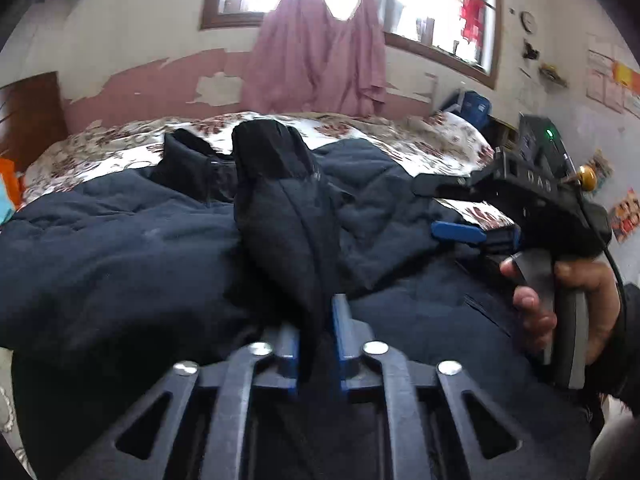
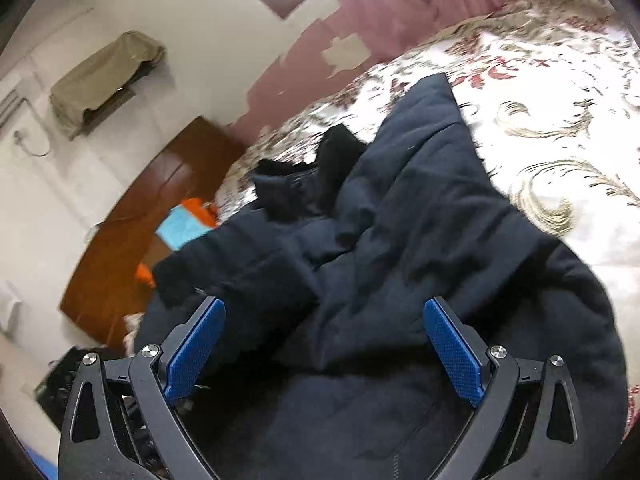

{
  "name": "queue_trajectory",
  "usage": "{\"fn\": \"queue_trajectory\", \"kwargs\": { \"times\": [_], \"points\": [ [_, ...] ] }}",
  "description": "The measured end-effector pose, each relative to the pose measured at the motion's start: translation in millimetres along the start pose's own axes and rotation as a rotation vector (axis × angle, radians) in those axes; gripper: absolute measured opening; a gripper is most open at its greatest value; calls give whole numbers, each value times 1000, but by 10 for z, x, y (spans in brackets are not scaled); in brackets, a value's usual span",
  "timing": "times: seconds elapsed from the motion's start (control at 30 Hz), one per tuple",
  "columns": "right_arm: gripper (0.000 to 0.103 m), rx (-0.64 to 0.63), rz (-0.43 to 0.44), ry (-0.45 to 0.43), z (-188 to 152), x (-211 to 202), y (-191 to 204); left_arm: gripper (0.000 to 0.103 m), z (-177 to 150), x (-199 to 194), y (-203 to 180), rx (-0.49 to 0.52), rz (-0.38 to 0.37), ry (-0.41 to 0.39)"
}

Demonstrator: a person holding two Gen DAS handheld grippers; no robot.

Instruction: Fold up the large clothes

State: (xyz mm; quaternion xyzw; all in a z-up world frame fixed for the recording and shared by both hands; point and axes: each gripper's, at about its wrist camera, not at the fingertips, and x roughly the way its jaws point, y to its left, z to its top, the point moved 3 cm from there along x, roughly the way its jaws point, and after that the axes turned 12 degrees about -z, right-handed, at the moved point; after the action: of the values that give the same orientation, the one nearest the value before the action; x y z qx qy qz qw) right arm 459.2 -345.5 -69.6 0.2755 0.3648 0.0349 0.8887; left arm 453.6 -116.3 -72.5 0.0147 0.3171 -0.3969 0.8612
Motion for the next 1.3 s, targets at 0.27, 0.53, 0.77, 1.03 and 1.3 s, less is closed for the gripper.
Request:
{"fn": "queue_trajectory", "kwargs": {
  "times": [0.27, 0.53, 0.77, 1.03, 1.3],
  "points": [
    [98, 67, 130, 103, -71, 90, 17, 86, 9, -345, -270, 112, -84, -112],
    [95, -123, -176, 191, -365, 277, 226, 87, 283, -742, 335, -50, 271, -202],
    [44, -220, -365, 232, -506, 328, 440, 87, 225, -1251, 1254, -309, 457, -261],
    [15, -343, -382, 113, -155, -12, 840, 87, 68, -1703, 1924, -550, 463, -346],
    [15, -355, -587, -135, 618, -59, 756, 87, -7, -1553, 2084, -572, 474, -295]
  ]
}}
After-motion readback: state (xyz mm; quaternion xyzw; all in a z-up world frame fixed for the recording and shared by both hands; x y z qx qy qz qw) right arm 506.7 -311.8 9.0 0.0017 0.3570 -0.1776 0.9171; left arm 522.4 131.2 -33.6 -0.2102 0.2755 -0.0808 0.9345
